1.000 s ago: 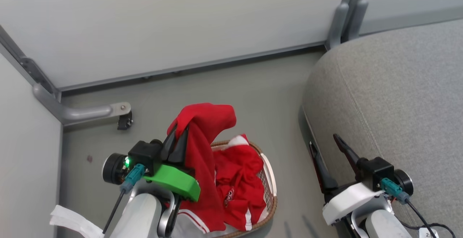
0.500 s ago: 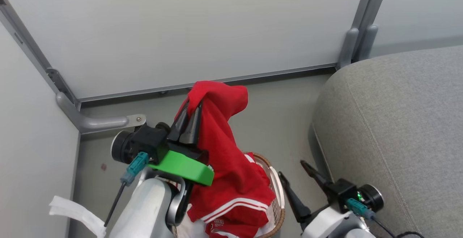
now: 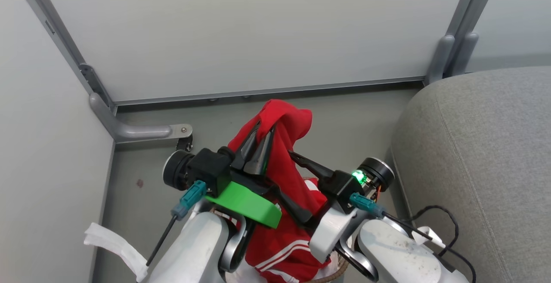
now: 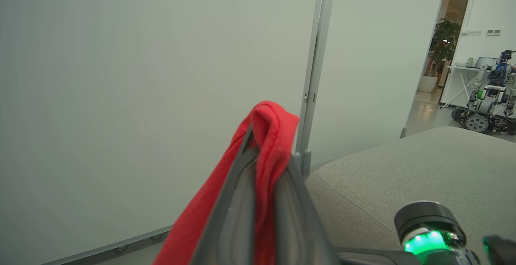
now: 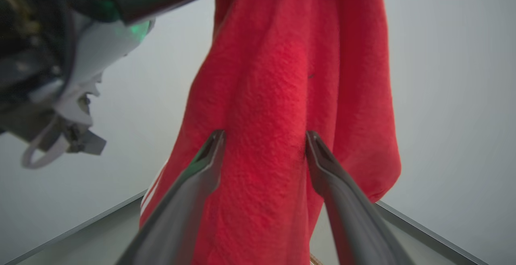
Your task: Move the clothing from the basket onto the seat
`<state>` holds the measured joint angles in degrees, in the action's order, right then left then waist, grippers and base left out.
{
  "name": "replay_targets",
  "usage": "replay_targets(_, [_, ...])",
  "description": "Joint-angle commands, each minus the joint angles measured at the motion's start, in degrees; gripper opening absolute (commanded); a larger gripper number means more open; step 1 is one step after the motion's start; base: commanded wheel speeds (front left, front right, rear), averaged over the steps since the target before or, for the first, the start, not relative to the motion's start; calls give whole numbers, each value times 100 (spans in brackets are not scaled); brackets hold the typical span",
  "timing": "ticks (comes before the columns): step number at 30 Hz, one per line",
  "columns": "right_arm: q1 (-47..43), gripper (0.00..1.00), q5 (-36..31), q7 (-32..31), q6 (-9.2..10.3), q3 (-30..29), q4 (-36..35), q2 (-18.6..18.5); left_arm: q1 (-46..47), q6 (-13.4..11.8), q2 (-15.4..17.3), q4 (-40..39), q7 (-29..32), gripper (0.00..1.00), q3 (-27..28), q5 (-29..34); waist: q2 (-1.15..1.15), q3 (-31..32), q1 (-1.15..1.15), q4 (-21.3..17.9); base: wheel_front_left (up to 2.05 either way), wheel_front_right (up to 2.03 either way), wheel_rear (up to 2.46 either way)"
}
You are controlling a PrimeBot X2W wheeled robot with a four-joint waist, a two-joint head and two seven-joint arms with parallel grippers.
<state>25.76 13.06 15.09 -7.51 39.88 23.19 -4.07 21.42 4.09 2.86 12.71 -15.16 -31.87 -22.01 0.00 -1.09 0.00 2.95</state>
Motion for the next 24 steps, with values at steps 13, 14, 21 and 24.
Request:
replay_targets(13, [131, 0, 462, 12, 5, 445, 1438, 96, 241, -179, 11, -72, 1, 0, -399, -284, 0, 20, 0, 362, 0, 0, 0])
replay_targets(14, [123, 0, 499, 12, 5, 399, 1459, 96, 225, -191, 11, -53, 1, 0, -372, -283, 0, 14, 0, 356, 0, 0, 0])
replay_targets(21, [-107, 0, 397, 12, 5, -240, 1211, 99, 80, -197, 11, 66, 1, 0, -122, -111, 0, -23, 0, 219, 0, 0, 0])
replay_targets(24, [-273, 0, 337, 12, 5, -610, 868, 101, -14, -222, 13, 151, 1, 80, 10, -46, 0, -39, 0, 139, 0, 0, 0])
